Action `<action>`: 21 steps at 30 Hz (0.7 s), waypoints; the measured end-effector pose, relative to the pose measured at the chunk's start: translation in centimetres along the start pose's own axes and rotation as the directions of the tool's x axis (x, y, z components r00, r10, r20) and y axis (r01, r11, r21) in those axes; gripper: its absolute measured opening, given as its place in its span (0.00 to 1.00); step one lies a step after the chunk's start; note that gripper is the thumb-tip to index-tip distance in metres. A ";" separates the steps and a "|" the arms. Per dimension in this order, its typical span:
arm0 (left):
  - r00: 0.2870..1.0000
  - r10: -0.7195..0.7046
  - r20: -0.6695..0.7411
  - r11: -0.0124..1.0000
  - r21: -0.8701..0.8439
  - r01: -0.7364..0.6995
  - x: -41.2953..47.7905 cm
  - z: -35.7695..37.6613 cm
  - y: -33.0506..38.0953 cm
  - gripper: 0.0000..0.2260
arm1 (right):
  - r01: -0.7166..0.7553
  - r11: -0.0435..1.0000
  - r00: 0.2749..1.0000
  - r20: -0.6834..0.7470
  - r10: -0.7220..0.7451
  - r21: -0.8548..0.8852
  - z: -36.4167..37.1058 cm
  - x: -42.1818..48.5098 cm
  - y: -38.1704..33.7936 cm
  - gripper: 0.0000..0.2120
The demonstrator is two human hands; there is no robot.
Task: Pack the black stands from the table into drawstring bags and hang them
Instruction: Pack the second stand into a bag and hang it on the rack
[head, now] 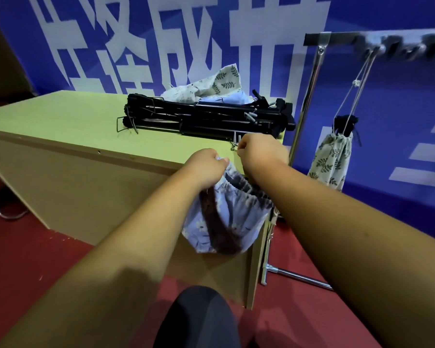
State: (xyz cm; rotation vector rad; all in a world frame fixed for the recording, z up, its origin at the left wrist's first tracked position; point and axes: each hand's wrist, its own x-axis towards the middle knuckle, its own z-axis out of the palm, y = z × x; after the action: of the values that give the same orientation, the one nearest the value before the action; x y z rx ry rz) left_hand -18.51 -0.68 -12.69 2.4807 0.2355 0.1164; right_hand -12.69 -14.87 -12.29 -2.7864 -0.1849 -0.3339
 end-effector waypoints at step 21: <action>0.989 -0.056 0.134 0.878 -0.466 0.113 -6.3 1.4 2.0 0.07 | 0.130 0.902 0.931 0.263 -0.254 0.411 -6.5 -9.4 3.9 0.12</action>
State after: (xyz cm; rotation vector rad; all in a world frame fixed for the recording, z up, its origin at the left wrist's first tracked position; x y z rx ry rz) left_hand -24.23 -4.32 -12.82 1.9772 0.2338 -0.0100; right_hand -22.44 -21.49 -9.85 -2.4091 -0.5458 0.0973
